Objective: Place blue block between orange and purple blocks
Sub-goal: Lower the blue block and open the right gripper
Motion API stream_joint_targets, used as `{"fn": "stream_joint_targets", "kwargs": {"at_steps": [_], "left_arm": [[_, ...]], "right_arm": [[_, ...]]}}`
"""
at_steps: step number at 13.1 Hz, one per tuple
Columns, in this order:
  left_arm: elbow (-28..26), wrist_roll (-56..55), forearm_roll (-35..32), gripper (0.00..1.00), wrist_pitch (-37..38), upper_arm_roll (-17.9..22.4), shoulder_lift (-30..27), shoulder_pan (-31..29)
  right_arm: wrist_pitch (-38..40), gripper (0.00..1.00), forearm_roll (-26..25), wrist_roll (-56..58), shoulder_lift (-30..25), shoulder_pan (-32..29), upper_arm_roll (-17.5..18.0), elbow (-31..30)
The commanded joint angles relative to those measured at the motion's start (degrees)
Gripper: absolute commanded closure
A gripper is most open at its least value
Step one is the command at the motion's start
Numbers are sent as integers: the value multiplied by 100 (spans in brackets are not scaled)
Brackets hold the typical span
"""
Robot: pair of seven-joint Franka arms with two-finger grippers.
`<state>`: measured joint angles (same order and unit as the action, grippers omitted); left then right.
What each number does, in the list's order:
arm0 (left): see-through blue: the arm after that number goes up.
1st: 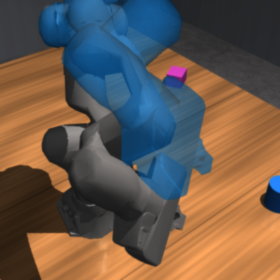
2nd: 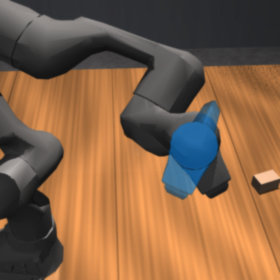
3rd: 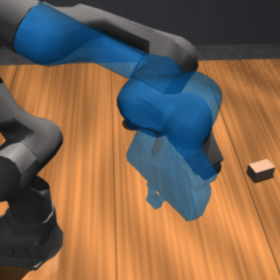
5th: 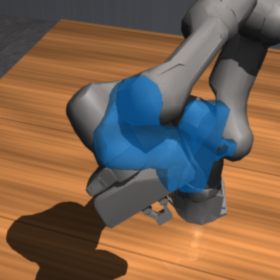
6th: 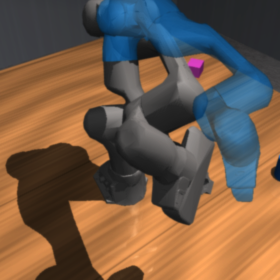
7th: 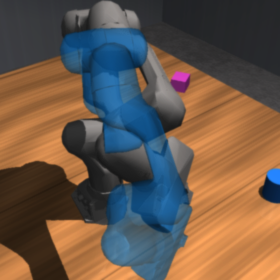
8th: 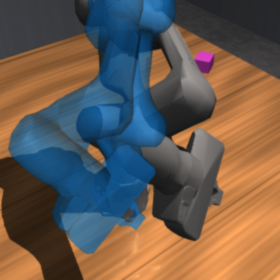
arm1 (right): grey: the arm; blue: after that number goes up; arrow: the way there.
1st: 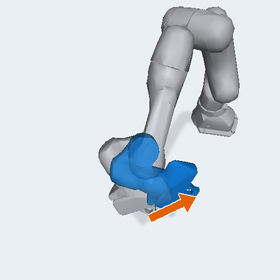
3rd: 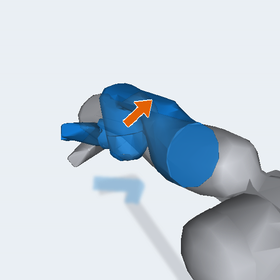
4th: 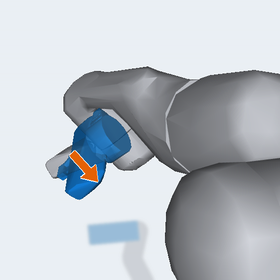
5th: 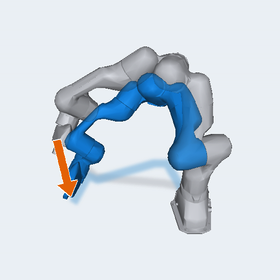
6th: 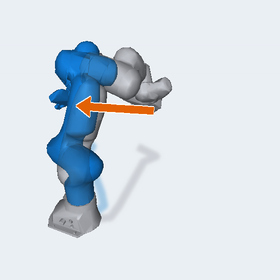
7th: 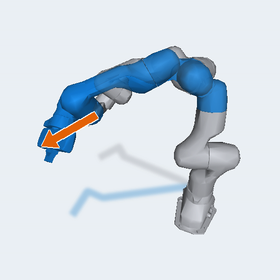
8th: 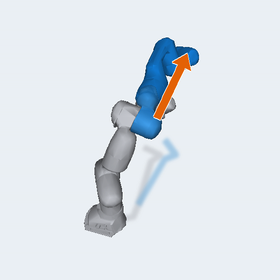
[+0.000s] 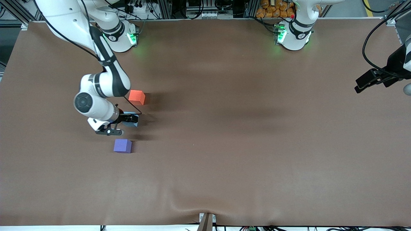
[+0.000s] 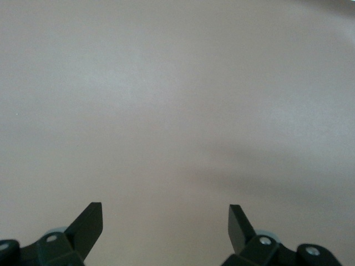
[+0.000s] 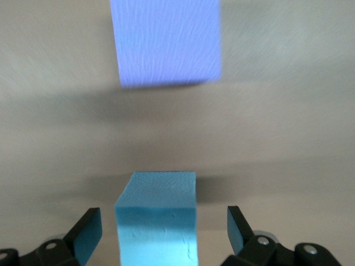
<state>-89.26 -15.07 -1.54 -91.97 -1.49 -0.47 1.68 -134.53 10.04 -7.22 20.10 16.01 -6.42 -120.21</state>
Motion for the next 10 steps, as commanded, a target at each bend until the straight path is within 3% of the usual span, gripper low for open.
{"fn": "stream_joint_targets", "kwargs": {"at_steps": [1,6,8,10], "left_arm": [[-48,92,5,0,-5,-44,-85,-37],[-66,450,5,0,135,-53,-94,-1],[-39,662,5,0,231,-62,-102,-19],[-4,829,5,0,460,-62,-111,-1]], "right_arm": [[384,0,60,177,-734,-579,80,173],[1383,0,-203,678,-1911,-1134,53,234],[2103,0,-668,696,-2255,-1213,53,488],[3042,0,-740,696,-2475,-1328,53,988]]}}
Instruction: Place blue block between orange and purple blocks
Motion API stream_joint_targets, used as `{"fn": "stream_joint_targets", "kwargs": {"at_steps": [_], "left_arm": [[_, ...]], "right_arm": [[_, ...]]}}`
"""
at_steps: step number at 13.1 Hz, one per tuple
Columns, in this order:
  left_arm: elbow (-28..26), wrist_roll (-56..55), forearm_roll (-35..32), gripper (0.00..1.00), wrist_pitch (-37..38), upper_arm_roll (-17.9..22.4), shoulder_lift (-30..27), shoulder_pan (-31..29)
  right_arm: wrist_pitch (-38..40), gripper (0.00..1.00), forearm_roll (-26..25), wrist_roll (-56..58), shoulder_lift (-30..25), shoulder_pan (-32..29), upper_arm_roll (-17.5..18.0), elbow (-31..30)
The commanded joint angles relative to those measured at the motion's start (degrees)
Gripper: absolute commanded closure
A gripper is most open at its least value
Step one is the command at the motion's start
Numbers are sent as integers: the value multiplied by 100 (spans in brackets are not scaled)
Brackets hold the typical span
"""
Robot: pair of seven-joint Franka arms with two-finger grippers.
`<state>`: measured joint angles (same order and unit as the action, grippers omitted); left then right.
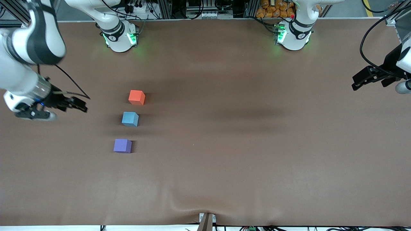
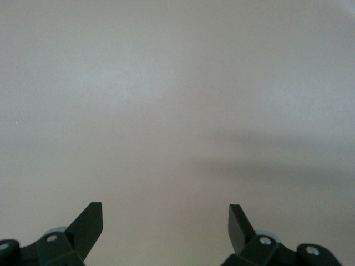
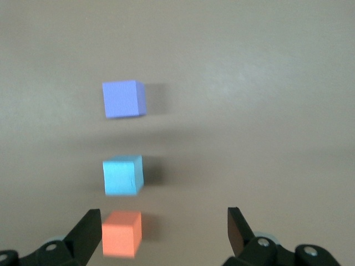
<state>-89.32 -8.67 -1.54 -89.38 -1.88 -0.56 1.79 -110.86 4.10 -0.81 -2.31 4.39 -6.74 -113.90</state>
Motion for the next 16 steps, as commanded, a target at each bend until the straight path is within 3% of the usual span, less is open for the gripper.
{"fn": "stream_joint_targets", "kwargs": {"at_steps": [1,3,5,7,12,16], "left_arm": [[20,199,5,0,271,-32,-102,-4],[47,199,5,0,298,-41,-93,-4],[90,199,5,0,307,-111,-93,-12],[178,208,5,0,394,-120,-93,-12],[337,305,13,0,606,-102,-102,-65],[372,296,22,0,685,-85,-111,-74]], "right_arm": [[1132,0,-155,55,-243,-175,86,743],[1688,0,-269,55,-191,-236,103,1490],[2041,0,-453,72,-182,-245,94,1861],[2218,0,-394,213,-155,-507,94,1959],[2069,0,-393,161,-68,-483,121,1985],[2516,0,-296,169,424,-562,112,2794]]}}
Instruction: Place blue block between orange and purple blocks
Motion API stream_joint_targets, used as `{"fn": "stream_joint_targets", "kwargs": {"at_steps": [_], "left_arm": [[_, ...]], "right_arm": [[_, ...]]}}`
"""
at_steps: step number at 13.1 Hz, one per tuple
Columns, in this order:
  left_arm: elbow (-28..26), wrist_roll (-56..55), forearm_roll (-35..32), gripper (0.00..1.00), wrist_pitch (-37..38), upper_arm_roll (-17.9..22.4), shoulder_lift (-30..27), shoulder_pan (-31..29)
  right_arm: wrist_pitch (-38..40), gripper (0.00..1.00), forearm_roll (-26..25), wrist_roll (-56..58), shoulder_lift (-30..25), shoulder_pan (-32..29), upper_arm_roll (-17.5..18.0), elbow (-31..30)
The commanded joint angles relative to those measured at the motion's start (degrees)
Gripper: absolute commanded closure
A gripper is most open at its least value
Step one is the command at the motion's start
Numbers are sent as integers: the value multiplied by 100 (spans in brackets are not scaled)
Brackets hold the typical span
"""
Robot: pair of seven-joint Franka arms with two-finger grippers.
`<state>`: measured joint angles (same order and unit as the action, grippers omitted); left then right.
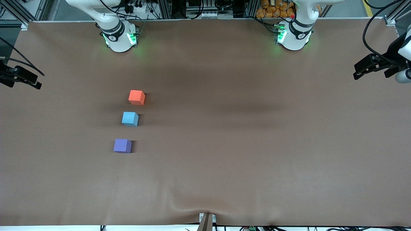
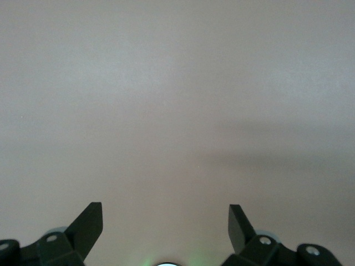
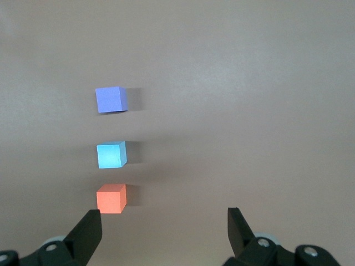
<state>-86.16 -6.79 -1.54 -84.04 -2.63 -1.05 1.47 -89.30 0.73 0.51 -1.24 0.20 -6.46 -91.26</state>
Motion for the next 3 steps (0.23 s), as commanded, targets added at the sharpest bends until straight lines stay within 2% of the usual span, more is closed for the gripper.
{"fn": "stream_joint_targets", "kwargs": {"at_steps": [1,3], "left_arm": [[56,108,31,0,160,-10,-62,-41],[56,108,31,0,160,-1,-62,-32]], "right_arm": [[369,0,41,90,308,-125,83,478],[387,0,32,273,308,-99,83,478]]}}
